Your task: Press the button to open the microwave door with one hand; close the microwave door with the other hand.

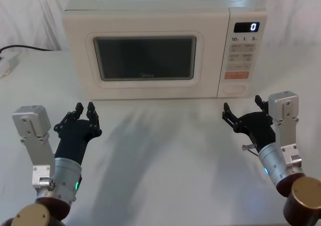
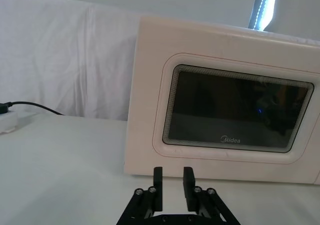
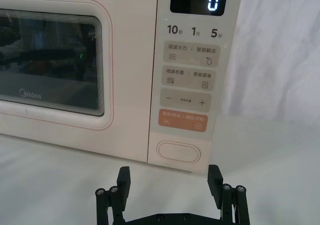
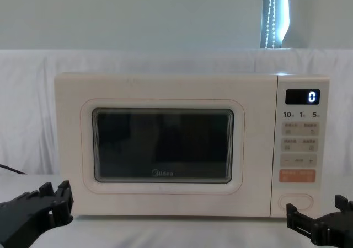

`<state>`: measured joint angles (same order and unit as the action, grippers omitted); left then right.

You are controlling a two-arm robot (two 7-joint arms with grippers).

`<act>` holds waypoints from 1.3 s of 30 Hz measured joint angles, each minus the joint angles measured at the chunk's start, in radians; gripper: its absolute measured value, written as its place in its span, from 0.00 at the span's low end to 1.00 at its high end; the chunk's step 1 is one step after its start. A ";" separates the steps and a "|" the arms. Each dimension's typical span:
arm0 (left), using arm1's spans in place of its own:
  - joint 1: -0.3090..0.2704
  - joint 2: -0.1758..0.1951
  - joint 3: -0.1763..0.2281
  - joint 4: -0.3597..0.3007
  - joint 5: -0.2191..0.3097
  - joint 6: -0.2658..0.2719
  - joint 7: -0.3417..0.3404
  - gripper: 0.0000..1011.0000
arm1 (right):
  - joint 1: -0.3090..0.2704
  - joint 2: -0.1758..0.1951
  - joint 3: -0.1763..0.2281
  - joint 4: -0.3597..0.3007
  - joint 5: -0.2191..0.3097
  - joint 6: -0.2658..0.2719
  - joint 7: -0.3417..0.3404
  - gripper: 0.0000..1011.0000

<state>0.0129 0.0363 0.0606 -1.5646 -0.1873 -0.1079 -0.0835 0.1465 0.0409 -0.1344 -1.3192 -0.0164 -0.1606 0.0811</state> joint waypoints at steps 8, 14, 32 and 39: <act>0.000 0.000 0.000 0.000 0.000 0.000 0.000 0.48 | 0.000 0.000 0.000 0.000 0.000 0.000 0.000 0.99; 0.000 0.000 0.000 0.000 0.000 0.000 0.000 0.66 | 0.000 0.000 0.000 0.000 0.000 0.000 0.000 0.99; 0.000 0.000 0.000 0.000 0.000 0.000 0.000 0.99 | 0.000 0.000 0.000 0.000 0.000 0.000 0.000 0.99; 0.000 0.000 0.000 0.000 0.000 0.000 0.000 0.99 | 0.000 0.000 0.000 0.000 0.000 0.000 0.000 0.99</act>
<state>0.0129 0.0362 0.0606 -1.5646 -0.1873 -0.1080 -0.0834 0.1465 0.0409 -0.1344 -1.3192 -0.0165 -0.1606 0.0811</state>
